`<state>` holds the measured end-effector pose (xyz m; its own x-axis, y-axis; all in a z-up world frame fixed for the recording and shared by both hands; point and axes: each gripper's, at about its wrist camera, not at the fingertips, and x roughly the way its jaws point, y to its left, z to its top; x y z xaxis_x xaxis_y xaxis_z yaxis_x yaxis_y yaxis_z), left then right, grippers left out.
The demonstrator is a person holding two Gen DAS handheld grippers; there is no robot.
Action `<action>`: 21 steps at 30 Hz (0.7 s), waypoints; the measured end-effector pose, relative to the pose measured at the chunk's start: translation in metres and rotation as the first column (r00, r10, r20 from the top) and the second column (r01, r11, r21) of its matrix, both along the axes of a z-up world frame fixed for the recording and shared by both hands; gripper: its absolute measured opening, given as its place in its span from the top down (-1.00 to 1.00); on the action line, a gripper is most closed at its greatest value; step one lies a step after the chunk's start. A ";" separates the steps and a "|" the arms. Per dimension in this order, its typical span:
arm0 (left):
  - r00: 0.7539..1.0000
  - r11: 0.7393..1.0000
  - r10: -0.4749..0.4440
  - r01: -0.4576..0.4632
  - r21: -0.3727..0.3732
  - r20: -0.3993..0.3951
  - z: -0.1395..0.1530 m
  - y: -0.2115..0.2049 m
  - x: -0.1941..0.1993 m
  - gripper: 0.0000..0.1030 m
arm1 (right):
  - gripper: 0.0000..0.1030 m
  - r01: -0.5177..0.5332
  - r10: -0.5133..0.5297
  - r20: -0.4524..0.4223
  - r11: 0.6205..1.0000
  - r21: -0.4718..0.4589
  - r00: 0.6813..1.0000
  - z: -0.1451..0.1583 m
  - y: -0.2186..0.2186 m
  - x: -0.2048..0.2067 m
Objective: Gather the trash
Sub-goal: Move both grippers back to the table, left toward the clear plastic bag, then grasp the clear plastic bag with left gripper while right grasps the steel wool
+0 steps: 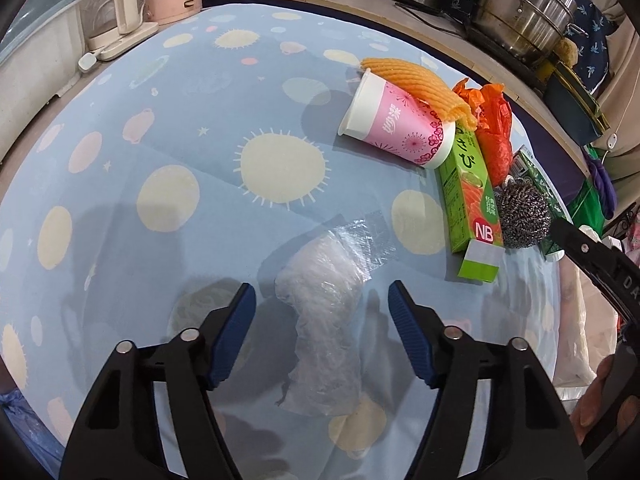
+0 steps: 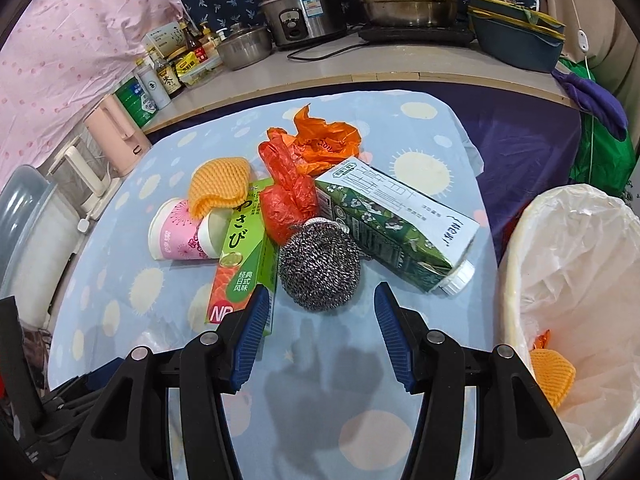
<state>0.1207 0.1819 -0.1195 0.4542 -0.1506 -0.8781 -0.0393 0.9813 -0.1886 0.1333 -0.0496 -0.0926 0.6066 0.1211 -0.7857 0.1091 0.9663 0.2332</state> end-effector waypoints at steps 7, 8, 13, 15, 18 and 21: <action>0.999 0.999 -0.035 0.034 -0.035 -0.028 -0.006 0.000 0.002 0.35 | -0.11 0.004 -0.004 -0.012 1.000 -0.008 1.000 -0.010 0.003 0.016; 0.999 0.998 -0.040 0.038 -0.039 -0.029 -0.007 0.000 0.002 0.37 | -0.11 0.004 -0.004 -0.014 1.000 -0.008 1.000 -0.012 0.004 0.019; 0.999 0.998 -0.043 0.041 -0.053 -0.030 -0.007 0.000 0.001 0.47 | -0.11 0.006 -0.007 -0.026 1.000 -0.020 1.000 -0.020 0.004 0.027; 0.999 0.998 -0.043 0.041 -0.054 -0.030 -0.007 0.000 0.001 0.48 | -0.11 0.005 -0.005 -0.036 1.000 -0.019 0.999 -0.024 0.005 0.031; 0.999 0.998 -0.043 0.042 -0.056 -0.029 -0.006 0.000 0.000 0.51 | 0.02 -0.013 0.014 -0.047 1.000 0.004 0.999 -0.029 0.005 0.033; 0.999 0.998 -0.044 0.043 -0.056 -0.027 -0.004 0.000 -0.001 0.53 | 0.08 -0.027 0.026 -0.034 1.000 -0.015 0.999 -0.027 0.009 0.030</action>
<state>0.1195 0.1815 -0.1231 0.4215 -0.2180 -0.8802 -0.0027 0.9704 -0.2417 0.1629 -0.0407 -0.1195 0.5767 0.1241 -0.8075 0.0910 0.9725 0.2145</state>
